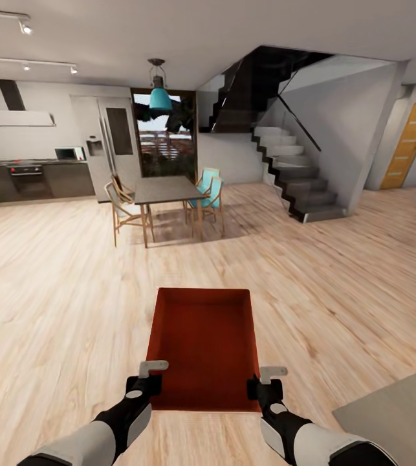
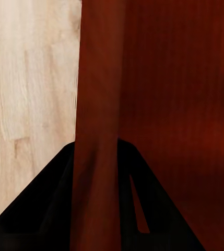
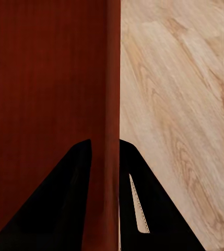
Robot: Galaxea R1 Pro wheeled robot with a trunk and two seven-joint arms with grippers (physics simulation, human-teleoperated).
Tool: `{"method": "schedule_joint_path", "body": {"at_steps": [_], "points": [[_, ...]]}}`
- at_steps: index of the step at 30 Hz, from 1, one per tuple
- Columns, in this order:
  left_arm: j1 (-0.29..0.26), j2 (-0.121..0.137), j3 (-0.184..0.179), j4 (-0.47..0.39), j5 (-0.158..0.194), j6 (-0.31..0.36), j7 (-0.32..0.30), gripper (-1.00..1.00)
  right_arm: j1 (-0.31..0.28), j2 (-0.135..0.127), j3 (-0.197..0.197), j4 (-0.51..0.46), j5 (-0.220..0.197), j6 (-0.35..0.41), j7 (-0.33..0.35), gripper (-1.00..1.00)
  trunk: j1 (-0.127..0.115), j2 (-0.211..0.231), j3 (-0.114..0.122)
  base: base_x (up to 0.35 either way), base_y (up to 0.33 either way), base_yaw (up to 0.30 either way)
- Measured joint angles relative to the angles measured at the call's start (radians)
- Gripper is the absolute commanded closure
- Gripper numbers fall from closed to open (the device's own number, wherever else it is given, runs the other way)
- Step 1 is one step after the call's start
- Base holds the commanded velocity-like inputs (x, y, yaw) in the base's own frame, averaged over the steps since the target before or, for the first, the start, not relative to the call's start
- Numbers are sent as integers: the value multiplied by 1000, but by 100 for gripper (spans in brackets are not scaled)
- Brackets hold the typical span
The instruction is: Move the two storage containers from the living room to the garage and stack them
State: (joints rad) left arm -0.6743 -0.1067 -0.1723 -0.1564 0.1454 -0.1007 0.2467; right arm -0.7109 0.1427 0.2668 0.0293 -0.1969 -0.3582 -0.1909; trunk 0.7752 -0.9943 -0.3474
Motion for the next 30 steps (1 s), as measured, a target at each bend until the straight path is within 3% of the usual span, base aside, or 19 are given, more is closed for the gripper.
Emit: {"method": "schedule_joint_path", "body": {"at_steps": [30], "points": [[0, -1, -1, 0, 1, 0, 1, 100, 0, -1, -1, 0, 0, 0, 2, 100, 0, 0, 0, 322, 139, -284]]}}
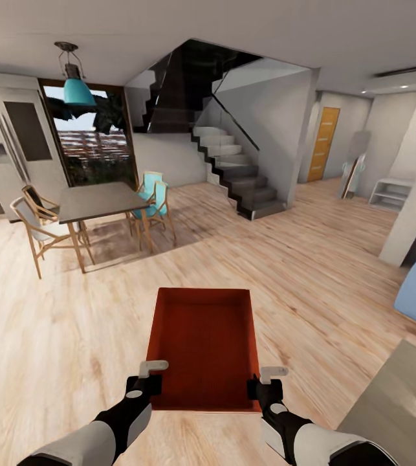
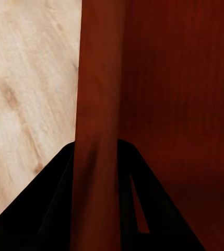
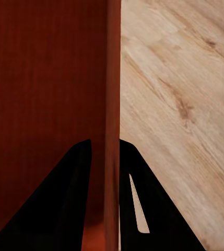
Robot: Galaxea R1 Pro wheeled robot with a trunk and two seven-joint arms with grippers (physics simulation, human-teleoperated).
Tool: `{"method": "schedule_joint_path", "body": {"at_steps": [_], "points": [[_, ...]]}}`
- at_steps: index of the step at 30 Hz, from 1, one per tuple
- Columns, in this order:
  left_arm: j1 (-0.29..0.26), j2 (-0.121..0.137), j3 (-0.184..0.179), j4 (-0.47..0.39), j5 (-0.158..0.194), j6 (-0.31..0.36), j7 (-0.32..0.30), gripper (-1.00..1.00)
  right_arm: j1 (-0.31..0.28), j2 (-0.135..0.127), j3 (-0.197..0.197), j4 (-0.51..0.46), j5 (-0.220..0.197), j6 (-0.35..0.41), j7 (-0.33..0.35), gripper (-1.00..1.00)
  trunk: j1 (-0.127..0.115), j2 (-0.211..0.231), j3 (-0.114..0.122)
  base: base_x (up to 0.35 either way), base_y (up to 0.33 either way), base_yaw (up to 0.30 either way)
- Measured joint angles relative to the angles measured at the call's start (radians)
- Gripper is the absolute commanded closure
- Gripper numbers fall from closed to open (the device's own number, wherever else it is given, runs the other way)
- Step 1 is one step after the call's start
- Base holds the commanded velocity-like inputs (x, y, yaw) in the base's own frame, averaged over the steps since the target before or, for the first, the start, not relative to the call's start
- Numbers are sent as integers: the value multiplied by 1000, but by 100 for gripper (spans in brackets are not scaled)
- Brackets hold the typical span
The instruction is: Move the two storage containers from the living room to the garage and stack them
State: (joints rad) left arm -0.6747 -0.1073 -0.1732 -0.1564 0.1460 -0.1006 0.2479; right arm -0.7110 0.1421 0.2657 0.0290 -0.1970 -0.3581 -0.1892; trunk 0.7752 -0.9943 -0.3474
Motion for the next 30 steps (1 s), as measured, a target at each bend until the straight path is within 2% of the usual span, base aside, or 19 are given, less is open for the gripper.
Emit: {"method": "schedule_joint_path", "body": {"at_steps": [26, 30], "points": [[0, 0, 4, 1, -6, 3, -1, 100, 0, 0, 2, 2, -5, 1, 1, 100, 0, 0, 0, 318, 174, -284], [0, 0, 5, -1, -7, 3, -1, 100, 0, 0, 1, 1, -4, 1, 1, 100, 0, 0, 0, 312, 191, -113]]}}
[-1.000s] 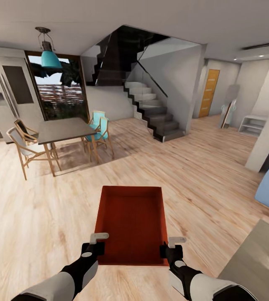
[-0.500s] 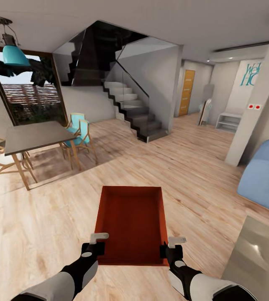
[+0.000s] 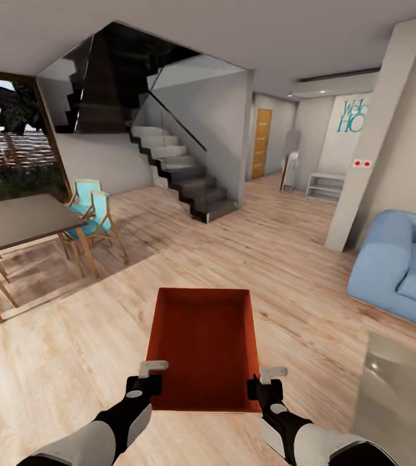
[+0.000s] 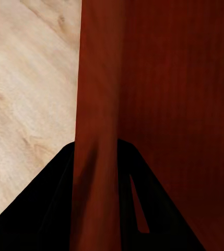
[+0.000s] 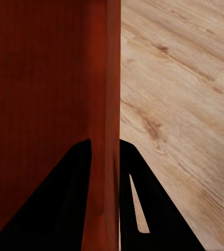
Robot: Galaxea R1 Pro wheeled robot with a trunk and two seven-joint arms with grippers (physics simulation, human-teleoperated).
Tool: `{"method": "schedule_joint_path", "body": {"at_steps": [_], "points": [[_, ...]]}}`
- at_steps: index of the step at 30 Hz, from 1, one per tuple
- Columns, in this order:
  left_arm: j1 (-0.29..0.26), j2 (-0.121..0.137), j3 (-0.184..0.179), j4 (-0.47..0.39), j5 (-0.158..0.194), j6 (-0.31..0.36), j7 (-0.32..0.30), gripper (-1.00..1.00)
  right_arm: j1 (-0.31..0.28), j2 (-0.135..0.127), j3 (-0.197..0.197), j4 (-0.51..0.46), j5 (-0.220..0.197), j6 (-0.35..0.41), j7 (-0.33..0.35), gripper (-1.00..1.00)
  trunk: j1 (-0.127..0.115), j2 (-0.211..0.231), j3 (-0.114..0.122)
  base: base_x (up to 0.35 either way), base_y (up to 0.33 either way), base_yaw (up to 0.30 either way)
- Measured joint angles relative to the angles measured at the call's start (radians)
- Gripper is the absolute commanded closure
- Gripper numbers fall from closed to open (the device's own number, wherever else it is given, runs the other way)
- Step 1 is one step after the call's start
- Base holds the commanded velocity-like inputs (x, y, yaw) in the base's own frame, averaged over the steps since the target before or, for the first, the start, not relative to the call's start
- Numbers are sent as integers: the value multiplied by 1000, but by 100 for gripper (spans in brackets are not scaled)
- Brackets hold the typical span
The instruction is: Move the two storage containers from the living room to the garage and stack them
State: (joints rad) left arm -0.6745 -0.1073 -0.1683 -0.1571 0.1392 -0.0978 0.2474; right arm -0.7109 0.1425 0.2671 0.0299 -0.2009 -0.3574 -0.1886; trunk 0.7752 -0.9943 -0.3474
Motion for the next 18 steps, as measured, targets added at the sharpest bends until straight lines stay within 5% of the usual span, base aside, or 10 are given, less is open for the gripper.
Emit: {"method": "schedule_joint_path", "body": {"at_steps": [18], "points": [[0, 0, -1, 0, 2, 0, 0, 100, 0, 0, 1, 0, -1, 1, 0, 100, 0, 0, 0, 311, 192, -6]]}}
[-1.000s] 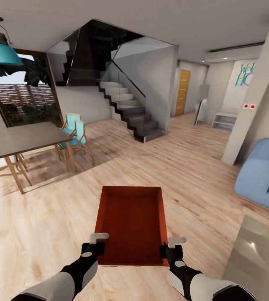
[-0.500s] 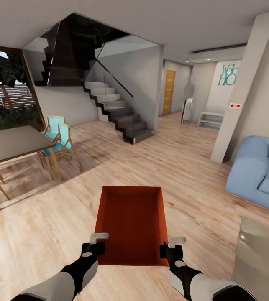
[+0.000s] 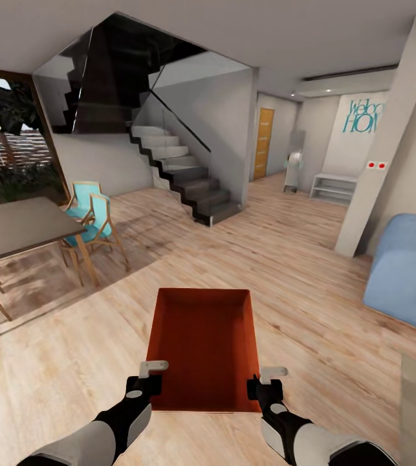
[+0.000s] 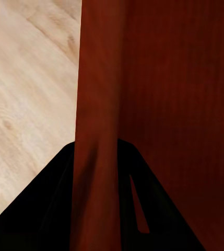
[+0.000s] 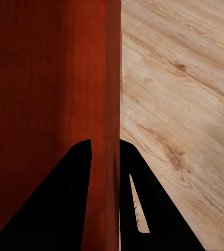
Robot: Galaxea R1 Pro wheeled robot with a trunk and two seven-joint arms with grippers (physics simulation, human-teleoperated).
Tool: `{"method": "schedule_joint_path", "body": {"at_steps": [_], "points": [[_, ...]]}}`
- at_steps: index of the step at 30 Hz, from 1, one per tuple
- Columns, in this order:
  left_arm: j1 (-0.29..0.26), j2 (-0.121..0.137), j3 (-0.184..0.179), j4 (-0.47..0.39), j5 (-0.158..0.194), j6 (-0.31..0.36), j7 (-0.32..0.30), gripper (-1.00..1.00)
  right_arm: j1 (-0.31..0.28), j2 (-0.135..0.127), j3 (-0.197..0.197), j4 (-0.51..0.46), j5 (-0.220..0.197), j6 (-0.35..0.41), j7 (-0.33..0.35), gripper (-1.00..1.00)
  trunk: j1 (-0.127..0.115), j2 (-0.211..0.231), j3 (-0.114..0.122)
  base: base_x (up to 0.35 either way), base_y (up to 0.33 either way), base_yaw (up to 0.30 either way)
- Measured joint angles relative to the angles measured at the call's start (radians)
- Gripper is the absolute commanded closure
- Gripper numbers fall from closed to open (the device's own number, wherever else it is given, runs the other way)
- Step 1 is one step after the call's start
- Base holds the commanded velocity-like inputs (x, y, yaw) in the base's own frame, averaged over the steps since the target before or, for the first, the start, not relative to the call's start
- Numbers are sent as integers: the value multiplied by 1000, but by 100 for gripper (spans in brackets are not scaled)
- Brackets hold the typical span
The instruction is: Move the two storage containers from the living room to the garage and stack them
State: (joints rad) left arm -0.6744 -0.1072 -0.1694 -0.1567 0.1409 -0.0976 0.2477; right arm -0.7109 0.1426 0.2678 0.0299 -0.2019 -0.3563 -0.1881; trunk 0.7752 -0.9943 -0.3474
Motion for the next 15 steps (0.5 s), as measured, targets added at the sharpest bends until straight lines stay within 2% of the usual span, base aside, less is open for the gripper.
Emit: {"method": "schedule_joint_path", "body": {"at_steps": [6, 15], "points": [[0, 0, 1, 2, -2, 0, -1, 100, 0, 1, 4, 2, -5, -1, -1, 100, 0, 0, 0, 311, 172, -24], [0, -1, 2, 3, -3, 0, 0, 100, 0, -1, 3, 2, -5, -1, 1, 100, 0, 0, 0, 320, 41, -251]]}}
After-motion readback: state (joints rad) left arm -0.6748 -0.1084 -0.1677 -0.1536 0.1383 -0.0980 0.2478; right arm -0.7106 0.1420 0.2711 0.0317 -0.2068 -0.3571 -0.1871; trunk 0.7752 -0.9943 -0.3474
